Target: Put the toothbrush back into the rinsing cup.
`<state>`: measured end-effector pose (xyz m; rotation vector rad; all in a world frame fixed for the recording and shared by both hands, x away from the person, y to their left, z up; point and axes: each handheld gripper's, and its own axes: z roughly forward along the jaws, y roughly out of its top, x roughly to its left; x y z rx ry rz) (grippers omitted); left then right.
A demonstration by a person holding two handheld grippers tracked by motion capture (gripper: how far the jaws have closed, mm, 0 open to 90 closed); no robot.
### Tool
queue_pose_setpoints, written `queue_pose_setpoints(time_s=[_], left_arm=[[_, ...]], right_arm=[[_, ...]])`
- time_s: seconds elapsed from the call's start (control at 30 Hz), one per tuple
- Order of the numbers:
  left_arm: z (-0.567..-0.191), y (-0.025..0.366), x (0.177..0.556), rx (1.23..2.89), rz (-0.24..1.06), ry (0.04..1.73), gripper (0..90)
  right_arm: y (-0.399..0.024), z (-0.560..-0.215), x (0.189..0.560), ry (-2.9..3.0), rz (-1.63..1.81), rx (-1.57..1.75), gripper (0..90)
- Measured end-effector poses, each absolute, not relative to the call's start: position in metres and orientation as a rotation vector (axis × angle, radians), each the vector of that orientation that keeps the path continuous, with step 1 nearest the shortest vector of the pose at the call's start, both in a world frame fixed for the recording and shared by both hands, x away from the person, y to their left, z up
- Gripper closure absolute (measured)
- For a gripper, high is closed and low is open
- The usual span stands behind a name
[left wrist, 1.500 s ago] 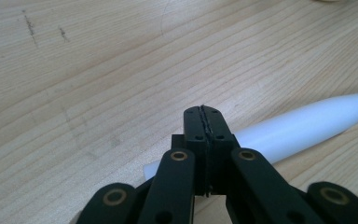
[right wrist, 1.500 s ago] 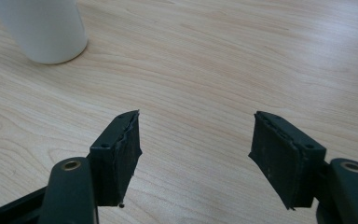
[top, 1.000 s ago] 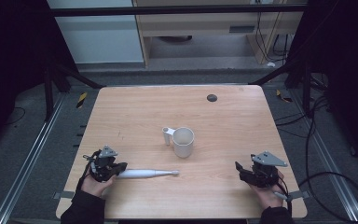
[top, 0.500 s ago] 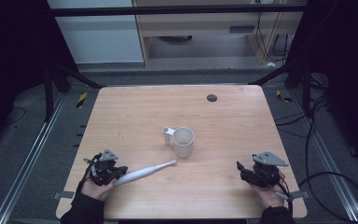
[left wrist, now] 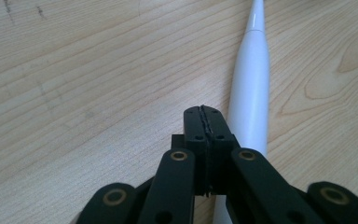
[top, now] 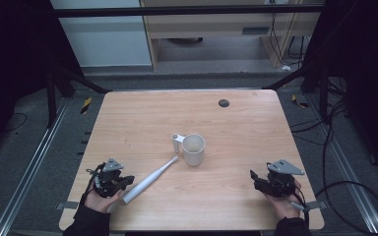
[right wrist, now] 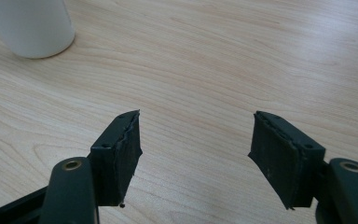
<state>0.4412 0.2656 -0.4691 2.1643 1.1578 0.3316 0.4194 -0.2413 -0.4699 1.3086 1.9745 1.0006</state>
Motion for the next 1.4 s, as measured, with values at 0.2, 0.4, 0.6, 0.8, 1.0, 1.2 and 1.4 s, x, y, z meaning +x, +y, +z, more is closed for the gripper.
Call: queue_pose_setpoints(time_s=[0.2, 0.4, 0.6, 0.8, 1.0, 1.2, 1.4], left_arm=[[-0.466, 0.267, 0.441, 2.134, 0.347, 1.176, 89.1], [-0.458, 0.261, 0.443, 2.135, 0.352, 1.151, 88.0], [-0.447, 0.254, 0.446, 2.153, 0.351, 1.116, 84.5], [-0.442, 0.245, 0.450, 2.189, 0.339, 1.078, 79.8], [-0.438, 0.233, 0.454, 2.230, 0.334, 1.038, 73.5], [-0.434, 0.222, 0.459, 2.277, 0.344, 1.011, 65.7], [-0.431, 0.217, 0.466, 2.315, 0.342, 1.008, 58.4]], right_arm=[[-0.242, -0.470, 0.420, 1.977, 1.002, 1.308, 33.4], [-0.244, -0.470, 0.420, 1.971, 0.997, 1.312, 33.4], [-0.246, -0.470, 0.421, 1.966, 0.993, 1.328, 33.1], [-0.246, -0.470, 0.422, 1.970, 0.980, 1.325, 32.4], [-0.248, -0.471, 0.423, 1.964, 0.969, 1.339, 31.9], [-0.249, -0.472, 0.424, 1.967, 0.964, 1.346, 31.6], [-0.251, -0.473, 0.425, 1.965, 0.963, 1.352, 31.5]])
